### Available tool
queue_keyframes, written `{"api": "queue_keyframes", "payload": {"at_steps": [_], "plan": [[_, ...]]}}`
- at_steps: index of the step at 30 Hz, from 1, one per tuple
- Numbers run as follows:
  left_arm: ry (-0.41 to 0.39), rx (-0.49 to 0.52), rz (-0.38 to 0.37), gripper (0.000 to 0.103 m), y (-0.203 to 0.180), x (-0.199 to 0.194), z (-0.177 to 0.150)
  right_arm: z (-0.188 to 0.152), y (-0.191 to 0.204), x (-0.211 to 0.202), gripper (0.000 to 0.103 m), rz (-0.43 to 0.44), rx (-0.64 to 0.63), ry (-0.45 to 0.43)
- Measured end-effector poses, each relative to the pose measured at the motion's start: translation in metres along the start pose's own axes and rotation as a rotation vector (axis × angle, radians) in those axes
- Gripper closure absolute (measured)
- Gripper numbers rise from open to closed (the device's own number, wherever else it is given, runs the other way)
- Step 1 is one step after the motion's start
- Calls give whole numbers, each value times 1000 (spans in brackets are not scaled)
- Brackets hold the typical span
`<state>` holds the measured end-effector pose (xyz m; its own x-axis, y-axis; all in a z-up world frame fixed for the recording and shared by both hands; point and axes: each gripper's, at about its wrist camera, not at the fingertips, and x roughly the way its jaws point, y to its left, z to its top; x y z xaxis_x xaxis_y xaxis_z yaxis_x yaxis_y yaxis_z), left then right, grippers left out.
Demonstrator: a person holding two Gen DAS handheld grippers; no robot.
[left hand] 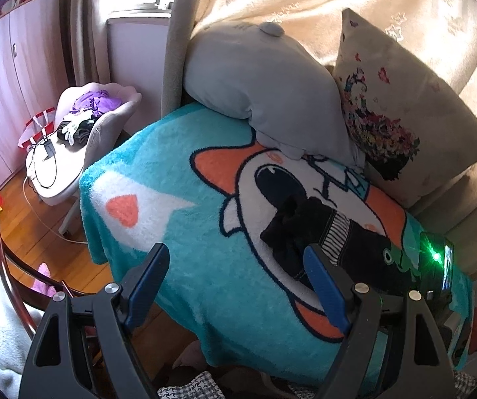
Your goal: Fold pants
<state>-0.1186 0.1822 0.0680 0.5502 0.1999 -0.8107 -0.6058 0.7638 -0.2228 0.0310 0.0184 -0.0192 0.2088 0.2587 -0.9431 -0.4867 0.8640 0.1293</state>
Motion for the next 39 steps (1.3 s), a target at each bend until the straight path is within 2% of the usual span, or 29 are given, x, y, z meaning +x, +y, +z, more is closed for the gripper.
{"api": "queue_keyframes", "payload": {"at_steps": [3, 6, 9, 12, 15, 18, 21, 23, 25, 30, 34, 39], "plan": [[30, 25, -8, 21, -12, 7, 0, 1, -5, -1, 46, 15, 21, -7], [44, 76, -29, 21, -31, 13, 1, 1, -16, -13, 46, 22, 41, -55], [64, 138, -94, 21, -58, 21, 1, -5, -45, -33, 46, -5, 102, -118], [105, 201, -173, 21, -90, 36, -5, -19, -92, -63, 46, -71, 212, -192], [164, 273, -241, 21, -125, 52, -15, -51, -157, -108, 45, -171, 376, -284], [208, 349, -297, 21, -160, 60, -27, -93, -216, -143, 42, -244, 552, -336], [237, 424, -334, 21, -188, 64, -35, -135, -258, -158, 42, -255, 688, -347], [260, 470, -354, 21, -205, 69, -36, -158, -275, -162, 42, -219, 759, -355], [277, 517, -369, 21, -223, 73, -35, -171, -283, -160, 42, -148, 801, -366], [331, 640, -434, 21, -276, 89, -30, -160, -280, -131, 40, 23, 797, -353], [430, 662, -497, 21, -324, 115, -31, -150, -273, -117, 40, 53, 757, -351], [546, 672, -539, 21, -384, 155, -44, -126, -264, -100, 40, 0, 658, -340]]}}
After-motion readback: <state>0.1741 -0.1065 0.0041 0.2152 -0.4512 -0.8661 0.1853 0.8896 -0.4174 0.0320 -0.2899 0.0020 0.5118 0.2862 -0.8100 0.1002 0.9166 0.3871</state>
